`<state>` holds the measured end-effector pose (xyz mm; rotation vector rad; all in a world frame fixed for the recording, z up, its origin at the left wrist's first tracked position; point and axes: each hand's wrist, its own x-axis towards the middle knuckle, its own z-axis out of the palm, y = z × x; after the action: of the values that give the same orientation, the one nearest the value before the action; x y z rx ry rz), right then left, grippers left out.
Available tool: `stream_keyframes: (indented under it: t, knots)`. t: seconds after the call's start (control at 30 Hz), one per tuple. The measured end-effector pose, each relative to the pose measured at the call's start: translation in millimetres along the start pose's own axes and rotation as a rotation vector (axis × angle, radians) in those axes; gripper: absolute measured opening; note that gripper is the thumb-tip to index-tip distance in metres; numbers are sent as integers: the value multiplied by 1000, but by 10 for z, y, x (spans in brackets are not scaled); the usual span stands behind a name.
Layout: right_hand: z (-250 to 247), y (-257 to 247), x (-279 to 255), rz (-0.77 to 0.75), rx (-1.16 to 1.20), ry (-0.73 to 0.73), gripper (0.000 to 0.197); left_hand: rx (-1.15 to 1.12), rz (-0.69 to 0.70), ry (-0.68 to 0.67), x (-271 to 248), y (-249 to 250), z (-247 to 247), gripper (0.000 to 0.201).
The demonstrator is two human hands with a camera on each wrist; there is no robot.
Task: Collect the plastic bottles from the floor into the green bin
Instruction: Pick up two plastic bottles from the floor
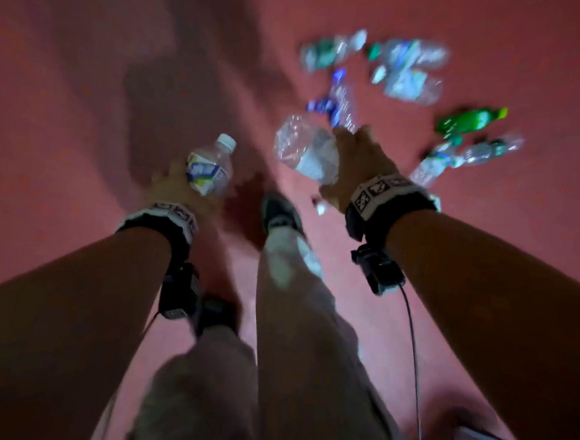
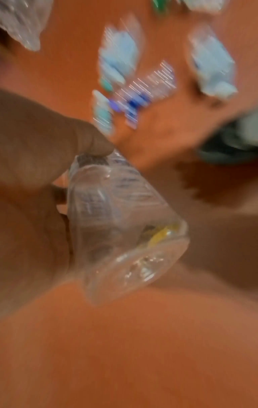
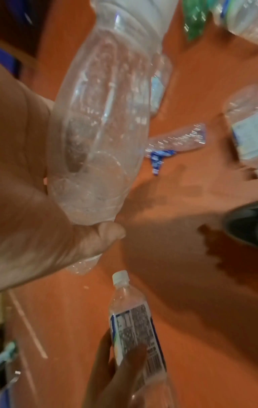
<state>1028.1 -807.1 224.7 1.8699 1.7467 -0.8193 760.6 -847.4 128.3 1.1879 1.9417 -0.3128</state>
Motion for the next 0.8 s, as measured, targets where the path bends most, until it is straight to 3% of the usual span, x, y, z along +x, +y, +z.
stream_keyframes:
  t: [0.07,0.13,0.2,0.3,0.43,0.6,0.7,0.8]
  knots:
    - [-604,19,-573,55,74,142,101,-61,151,76,-365,410,-636,68]
    - [-1227,125,-1285,122,152,241,104,-187,355,205,-1072,989,-1355,57]
    - [-1814,284,-2085,197,213,342,95,-228,483,216,-1975,1514,-1989,39]
    - [-2502,514,-3276,308,264,522,77,-131,691,251,-3117,2100,-2693,57]
    - [-3242,914,-4702,397,315,793,77,38,964,341,-4540,2925,-3381,65]
    - [-3606,1458,-6172,536,326,1081,74,66,1253,465,-6041,3632,-3602,68]
    - [-3472,1791,-6819,615,316,1164,71,58,1400,502,-6735,3944,-3406,59]
    - [-3201,2198,-7350,694,327,1218,77,53,1501,457,-7311,4266,-2998,49]
